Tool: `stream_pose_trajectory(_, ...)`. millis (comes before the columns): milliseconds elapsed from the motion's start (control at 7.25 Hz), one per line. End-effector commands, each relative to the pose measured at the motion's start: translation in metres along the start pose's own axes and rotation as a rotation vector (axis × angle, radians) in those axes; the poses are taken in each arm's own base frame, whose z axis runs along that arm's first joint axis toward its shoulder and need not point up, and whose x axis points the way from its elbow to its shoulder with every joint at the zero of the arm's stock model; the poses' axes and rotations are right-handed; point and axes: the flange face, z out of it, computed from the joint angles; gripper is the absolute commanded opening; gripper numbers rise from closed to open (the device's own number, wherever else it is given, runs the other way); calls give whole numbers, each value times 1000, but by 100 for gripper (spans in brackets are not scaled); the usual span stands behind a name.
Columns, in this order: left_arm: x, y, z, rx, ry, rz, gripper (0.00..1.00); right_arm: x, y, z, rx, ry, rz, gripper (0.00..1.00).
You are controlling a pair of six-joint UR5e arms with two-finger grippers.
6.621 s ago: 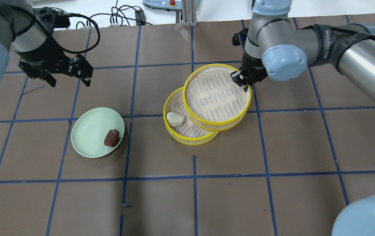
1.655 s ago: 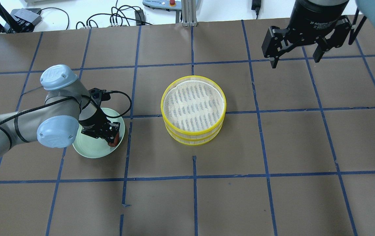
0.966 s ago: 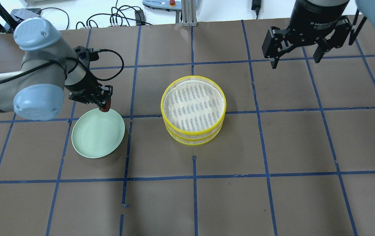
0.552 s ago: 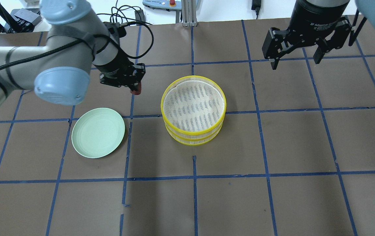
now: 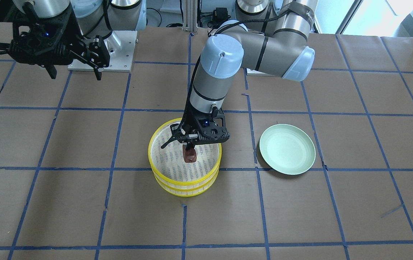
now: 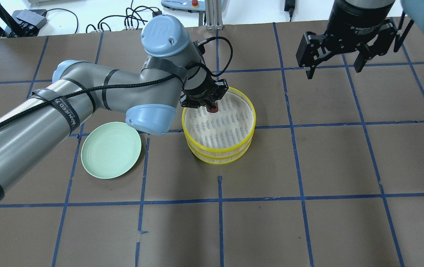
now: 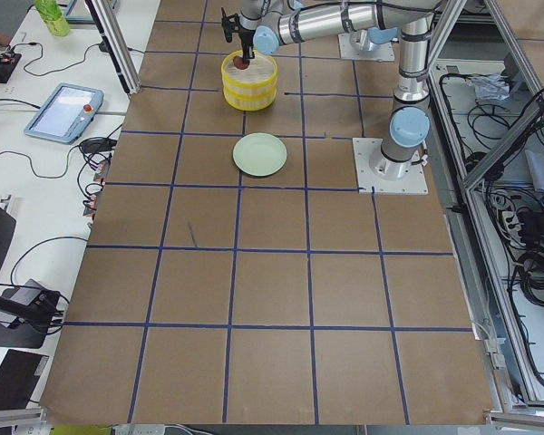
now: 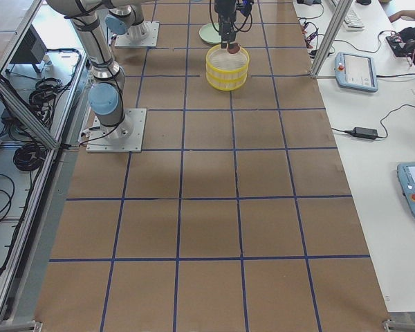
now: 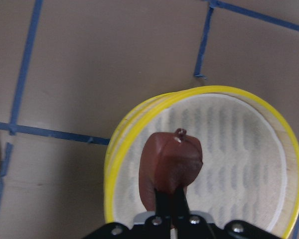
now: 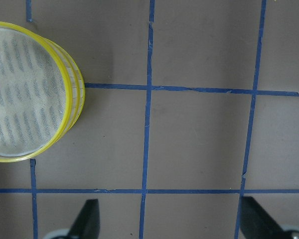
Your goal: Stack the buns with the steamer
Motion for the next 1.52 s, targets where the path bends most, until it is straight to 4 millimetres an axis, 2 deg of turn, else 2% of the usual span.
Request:
stream_pose_trajectory(0, 3, 2, -5, 10, 8, 10, 100, 0, -1, -1, 7, -4, 2, 100)
stream_pose_trajectory(138, 3, 2, -6, 10, 8, 13, 100, -6, -2, 0, 7, -72, 11, 93)
stream_pose_trajectory(276, 2, 0, -16, 32, 7, 48, 100, -7, -2, 1, 5, -85, 14, 99)
stream_pose_trajectory(414, -18, -23, -45, 78, -3, 209, 100, -7, -2, 3, 1, -85, 12, 99)
stream_pose_trajectory(552, -66, -56, -88, 52, -36, 312, 100, -7, -1, 2, 1, -85, 12, 100)
stream_pose_trajectory(690, -107, -73, -145, 27, -63, 346, 100, -6, -1, 2, 1, -85, 12, 100)
stream_pose_trajectory(828, -137, -74, -191, -6, -88, 360, 100, -6, -1, 2, 1, -84, 11, 100)
stream_pose_trajectory(966, -158, -66, -223, -38, -103, 312, 100, -6, -1, 2, 1, -84, 11, 100)
stream_pose_trajectory(1103, -174, -57, -236, -67, -136, 286, 100, -6, -1, 2, 2, -84, 11, 100)
stream_pose_trajectory(1241, -183, -56, -228, -83, -205, 281, 100, -6, -1, 2, 1, -82, 9, 100)
stream_pose_trajectory(1379, -179, -50, -237, -89, -201, 274, 100, -7, -1, 2, 1, -82, 8, 100)
